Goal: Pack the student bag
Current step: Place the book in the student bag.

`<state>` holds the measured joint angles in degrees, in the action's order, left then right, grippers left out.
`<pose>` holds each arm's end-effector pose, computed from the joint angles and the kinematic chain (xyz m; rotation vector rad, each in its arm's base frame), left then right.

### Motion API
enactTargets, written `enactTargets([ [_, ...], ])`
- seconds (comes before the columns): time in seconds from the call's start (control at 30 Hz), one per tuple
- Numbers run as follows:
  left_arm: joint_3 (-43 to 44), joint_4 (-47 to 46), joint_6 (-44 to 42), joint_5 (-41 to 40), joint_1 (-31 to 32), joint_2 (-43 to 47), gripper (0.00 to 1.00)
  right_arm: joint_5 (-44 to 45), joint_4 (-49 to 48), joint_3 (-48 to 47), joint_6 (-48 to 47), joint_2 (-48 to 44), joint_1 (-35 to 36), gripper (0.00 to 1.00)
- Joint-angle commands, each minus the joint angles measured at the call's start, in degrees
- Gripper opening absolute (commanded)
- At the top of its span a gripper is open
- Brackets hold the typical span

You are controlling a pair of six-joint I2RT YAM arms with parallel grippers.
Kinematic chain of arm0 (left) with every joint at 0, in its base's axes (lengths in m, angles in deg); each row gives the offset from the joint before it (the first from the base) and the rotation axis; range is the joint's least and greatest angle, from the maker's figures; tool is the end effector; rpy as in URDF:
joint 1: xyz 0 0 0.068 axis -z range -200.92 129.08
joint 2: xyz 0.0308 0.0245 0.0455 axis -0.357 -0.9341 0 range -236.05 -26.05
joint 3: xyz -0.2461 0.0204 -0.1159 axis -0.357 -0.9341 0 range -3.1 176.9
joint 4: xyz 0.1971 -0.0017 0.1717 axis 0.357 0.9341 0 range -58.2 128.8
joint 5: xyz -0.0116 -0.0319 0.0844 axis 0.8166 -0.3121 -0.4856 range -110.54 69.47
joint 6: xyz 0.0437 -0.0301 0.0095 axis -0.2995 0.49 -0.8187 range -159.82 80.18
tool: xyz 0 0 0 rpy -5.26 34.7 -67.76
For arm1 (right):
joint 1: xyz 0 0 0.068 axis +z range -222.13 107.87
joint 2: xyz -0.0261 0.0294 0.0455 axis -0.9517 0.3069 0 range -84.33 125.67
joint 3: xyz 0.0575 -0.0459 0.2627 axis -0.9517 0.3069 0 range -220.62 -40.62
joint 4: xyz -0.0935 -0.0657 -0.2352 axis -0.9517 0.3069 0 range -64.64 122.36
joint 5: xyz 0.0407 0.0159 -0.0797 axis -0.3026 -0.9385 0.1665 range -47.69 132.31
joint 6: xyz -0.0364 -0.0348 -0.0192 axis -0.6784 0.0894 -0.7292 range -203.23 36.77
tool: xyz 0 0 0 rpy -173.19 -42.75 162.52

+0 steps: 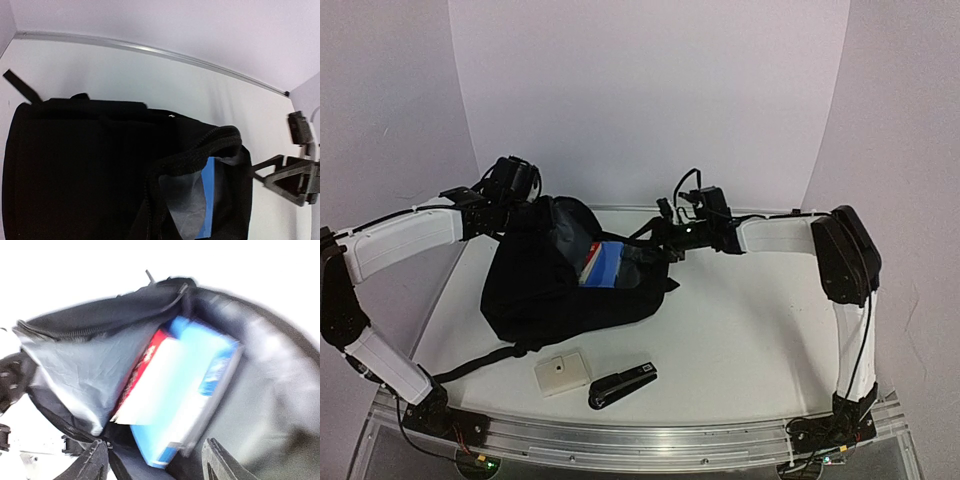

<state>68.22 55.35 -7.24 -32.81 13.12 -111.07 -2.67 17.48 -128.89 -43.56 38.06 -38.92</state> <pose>0.2826 -0.1819 0.3109 -0.0906 2.2322 -0.4071 0.3936 0.2877 0.2048 -0.4405 2.2219 1.5408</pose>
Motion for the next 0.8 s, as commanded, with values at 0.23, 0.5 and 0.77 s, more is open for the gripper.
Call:
enactTargets([
  [0.23,-0.6,-8.2,-5.0,23.6,1.1,-6.1,0.06,16.0,21.3,-6.3,-22.2,-1.5,-2.3,0.8],
  [0.5,3.9,-2.6,-8.0,23.9,6.5,-12.1,0.19,14.5,24.9,-16.2,-26.1,8.0,-2.2,0.85],
  [0.77,-5.3,-3.9,-0.9,17.3,6.8,0.1,0.76,14.7,25.2,-20.7,-25.9,15.0,-2.2,0.8],
])
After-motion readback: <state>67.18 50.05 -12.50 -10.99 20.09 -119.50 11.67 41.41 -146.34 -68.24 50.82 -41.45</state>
